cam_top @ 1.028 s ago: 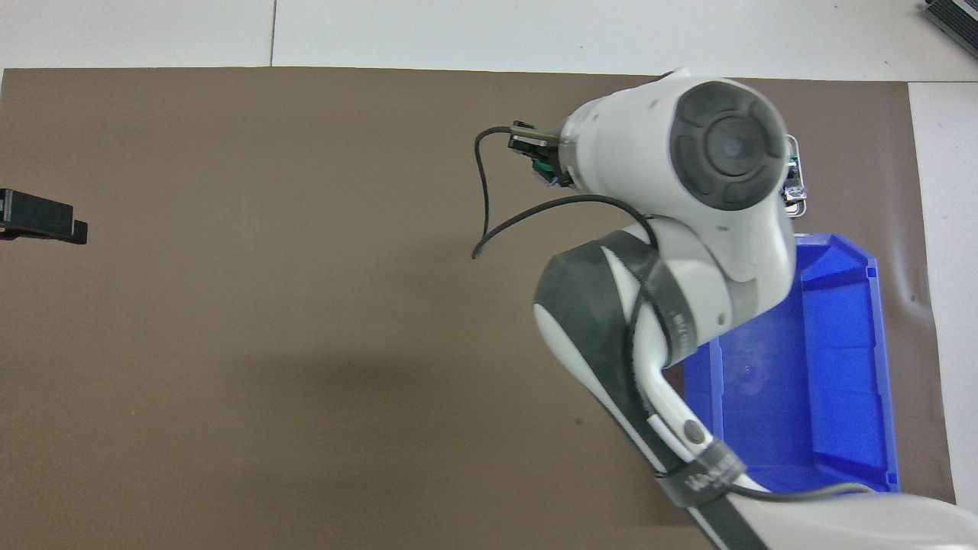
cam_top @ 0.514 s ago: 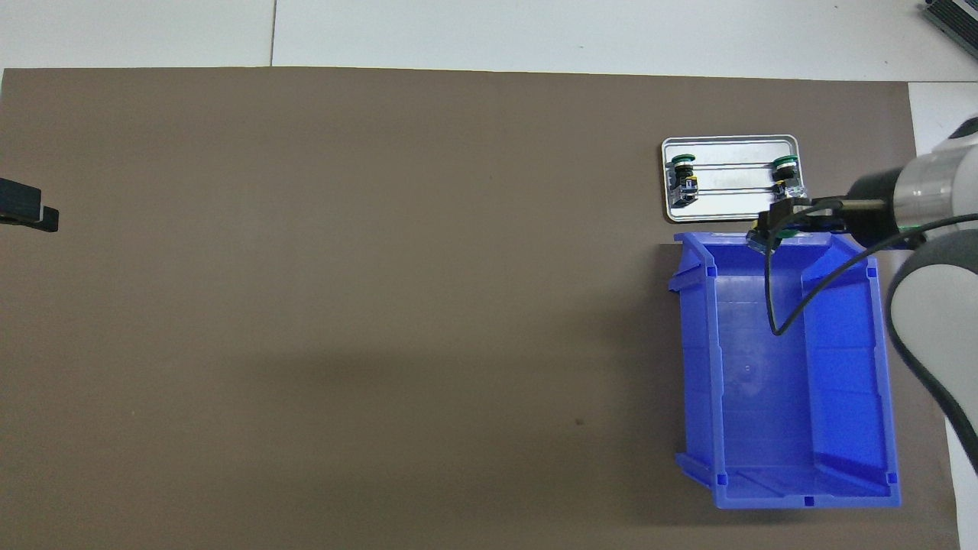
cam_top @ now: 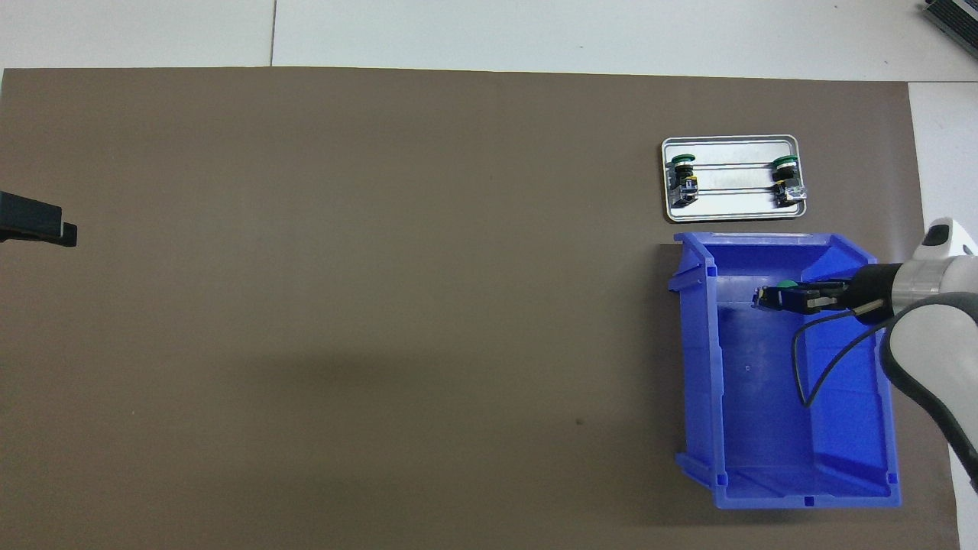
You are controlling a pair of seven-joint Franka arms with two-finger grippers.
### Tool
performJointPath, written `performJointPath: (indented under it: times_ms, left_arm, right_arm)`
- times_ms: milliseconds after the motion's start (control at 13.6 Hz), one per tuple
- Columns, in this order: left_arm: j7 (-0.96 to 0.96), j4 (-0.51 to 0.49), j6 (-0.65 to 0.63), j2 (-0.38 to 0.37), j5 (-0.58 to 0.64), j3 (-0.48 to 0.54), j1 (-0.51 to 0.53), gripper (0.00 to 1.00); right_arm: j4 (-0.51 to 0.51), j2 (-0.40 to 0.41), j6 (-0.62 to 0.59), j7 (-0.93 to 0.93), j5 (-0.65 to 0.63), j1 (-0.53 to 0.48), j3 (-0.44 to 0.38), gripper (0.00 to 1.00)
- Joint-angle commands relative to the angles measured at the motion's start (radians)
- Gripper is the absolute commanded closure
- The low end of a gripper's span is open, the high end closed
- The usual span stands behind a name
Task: Place and press button with both arms
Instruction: 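Lower the button into the blue bin and open the right gripper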
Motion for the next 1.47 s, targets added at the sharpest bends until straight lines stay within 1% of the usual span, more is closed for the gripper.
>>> performJointPath:
  times_ms: [0,147,367,440,514,587,734,807,881,1028,1101,1174,1321,1394]
  left_arm:
    - [-0.001,-0.044,0.022,-0.037,-0.002,0.002,-0.002,0.01]
    - [-0.001,-0.044,0.022,-0.037,-0.002,0.002,-0.002,0.01]
    - [-0.001,-0.044,0.020,-0.037,-0.002,0.003,-0.002,0.01]
    - [-0.001,-0.044,0.020,-0.037,-0.002,0.002,-0.002,0.01]
    - [-0.001,-0.044,0.022,-0.037,-0.002,0.002,-0.002,0.01]
    - [-0.001,-0.044,0.022,-0.037,-0.002,0.002,-0.002,0.01]
    - [-0.001,-0.044,0.022,-0.037,-0.002,0.003,-0.002,0.01]
    - [-0.001,-0.044,0.020,-0.037,-0.002,0.002,-0.002,0.01]
    - [-0.001,-0.044,0.022,-0.037,-0.002,0.002,-0.002,0.01]
    - [-0.001,-0.044,0.022,-0.037,-0.002,0.002,-0.002,0.01]
    - [-0.001,-0.044,0.022,-0.037,-0.002,0.003,-0.002,0.01]
    - [-0.001,-0.044,0.020,-0.037,-0.002,0.002,-0.002,0.01]
    - [-0.001,-0.044,0.022,-0.037,-0.002,0.002,-0.002,0.01]
    - [-0.001,-0.044,0.022,-0.037,-0.002,0.002,-0.002,0.01]
  right_arm:
    - [-0.051,0.019,0.079,-0.071,0.036,-0.016,0.018,1.00]
    - [-0.068,0.036,0.124,-0.093,0.037,-0.015,0.019,1.00]
    - [-0.068,0.052,0.139,-0.096,0.040,-0.005,0.019,1.00]
    - [-0.070,0.052,0.141,-0.084,0.040,-0.001,0.019,0.75]
    - [-0.070,0.052,0.136,-0.073,0.040,-0.001,0.019,0.36]
    - [-0.065,0.052,0.132,-0.049,0.040,-0.002,0.018,0.00]
    - [-0.032,0.044,0.133,0.025,0.034,0.010,0.019,0.00]
    - [-0.004,0.041,0.133,0.106,0.012,0.034,0.018,0.00]
    - [0.022,0.039,0.132,0.187,-0.045,0.053,0.015,0.00]
    - [0.092,0.041,0.113,0.371,-0.271,0.060,0.025,0.00]
    - [0.131,0.044,0.075,0.472,-0.364,0.085,0.026,0.00]
    - [0.177,0.047,0.022,0.558,-0.415,0.106,0.026,0.00]
    - [0.275,0.047,-0.122,0.699,-0.470,0.151,0.026,0.00]
    - [0.319,0.047,-0.184,0.740,-0.496,0.165,0.026,0.00]
